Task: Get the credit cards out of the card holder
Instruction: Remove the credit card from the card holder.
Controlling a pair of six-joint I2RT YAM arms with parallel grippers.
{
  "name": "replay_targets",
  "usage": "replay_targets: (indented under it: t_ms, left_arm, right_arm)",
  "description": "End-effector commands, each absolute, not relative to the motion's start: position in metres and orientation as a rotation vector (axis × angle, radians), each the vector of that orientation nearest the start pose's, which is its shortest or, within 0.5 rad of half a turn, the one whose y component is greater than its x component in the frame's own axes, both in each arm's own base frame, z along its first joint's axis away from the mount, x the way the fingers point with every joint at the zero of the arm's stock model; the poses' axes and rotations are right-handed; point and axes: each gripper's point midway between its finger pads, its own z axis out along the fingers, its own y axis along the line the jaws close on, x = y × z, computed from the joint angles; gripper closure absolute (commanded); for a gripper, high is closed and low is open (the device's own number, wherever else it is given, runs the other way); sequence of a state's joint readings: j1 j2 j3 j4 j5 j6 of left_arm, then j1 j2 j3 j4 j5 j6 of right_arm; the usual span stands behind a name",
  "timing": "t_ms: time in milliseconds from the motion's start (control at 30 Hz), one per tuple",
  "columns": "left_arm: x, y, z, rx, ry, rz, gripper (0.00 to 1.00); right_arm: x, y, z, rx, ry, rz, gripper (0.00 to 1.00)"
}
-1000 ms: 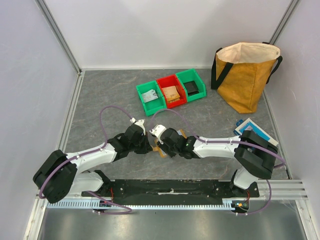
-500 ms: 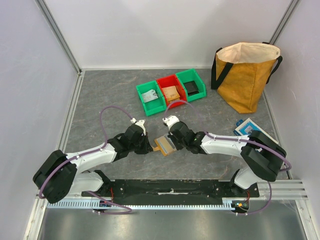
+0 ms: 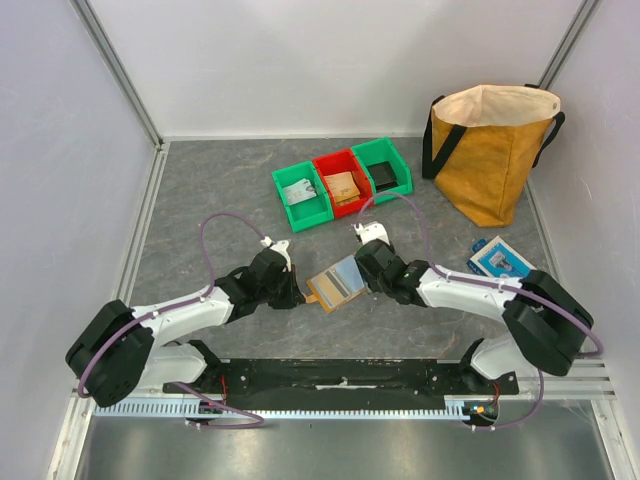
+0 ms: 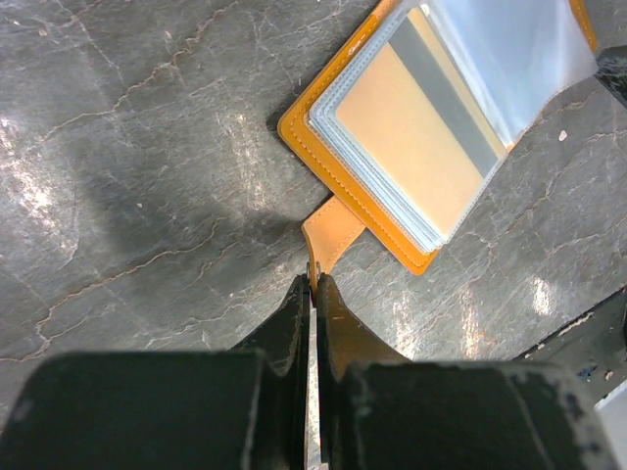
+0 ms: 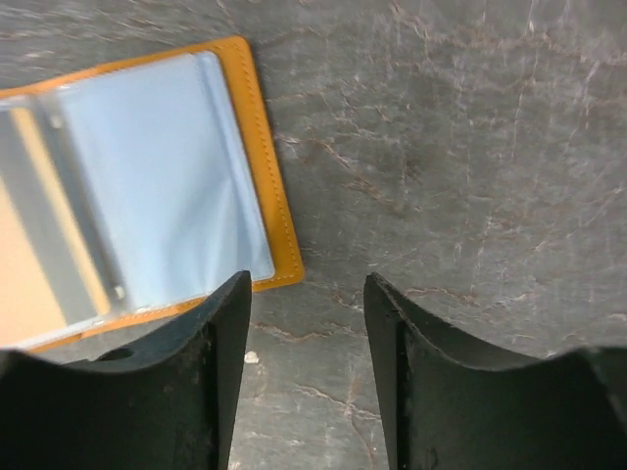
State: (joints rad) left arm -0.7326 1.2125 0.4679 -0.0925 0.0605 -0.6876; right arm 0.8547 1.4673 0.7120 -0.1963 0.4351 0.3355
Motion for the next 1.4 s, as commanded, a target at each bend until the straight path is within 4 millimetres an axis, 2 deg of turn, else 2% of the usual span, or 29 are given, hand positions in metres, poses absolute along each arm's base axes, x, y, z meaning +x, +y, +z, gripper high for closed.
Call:
replay_targets:
  t_ms: [0, 133, 267, 367, 433, 600, 800, 1000, 1200, 1367]
  left_arm:
    - [0.189, -0.223, 0.036, 0.107, 2.528, -0.709, 0.98]
    - [0.189, -0.224, 0.035, 0.107, 2.530, -0.709, 0.98]
    - [0.189, -0.224, 0.035, 0.109, 2.531, -0.712, 0.98]
    - [0.189, -0.224, 0.036, 0.107, 2.530, -0.713, 0.98]
    - [0.188, -0.224, 0.036, 0.110, 2.528, -0.717, 0.98]
    - [0.188, -0.223, 0.035, 0.103, 2.530, -0.714, 0.98]
    - [0.188, -0.223, 0.036, 0.105, 2.526, -0.718, 0.98]
    - [0.187, -0.223, 0.036, 0.105, 2.526, -0.721, 0.98]
    - [0.186, -0.222, 0.037, 0.112, 2.527, -0.722, 0.98]
    - [0.183, -0.223, 0.037, 0.126, 2.532, -0.738, 0.98]
  right_arm:
    - [0.259, 0.236, 0.081, -0.598, 2.216, 0.125, 0.39]
    - [0.244, 0.276, 0.093, -0.755, 2.129, 0.236, 0.29]
    - [0.225, 0.310, 0.086, -0.923, 2.081, 0.302, 0.20]
    - [0.224, 0.316, 0.075, -0.954, 2.092, 0.254, 0.19]
    - [0.221, 0.321, 0.076, -0.963, 2.083, 0.261, 0.18]
    - [0.223, 0.321, 0.076, -0.989, 2.056, 0.220, 0.18]
    - [0.215, 0.323, 0.053, -1.081, 2.089, 0.221, 0.19]
    - [0.222, 0.316, 0.044, -1.039, 2.100, 0.153, 0.21]
    - [0.228, 0.307, 0.051, -0.992, 2.086, 0.099, 0.30]
    - [0.235, 0.303, 0.068, -0.930, 2.052, 0.081, 0.35]
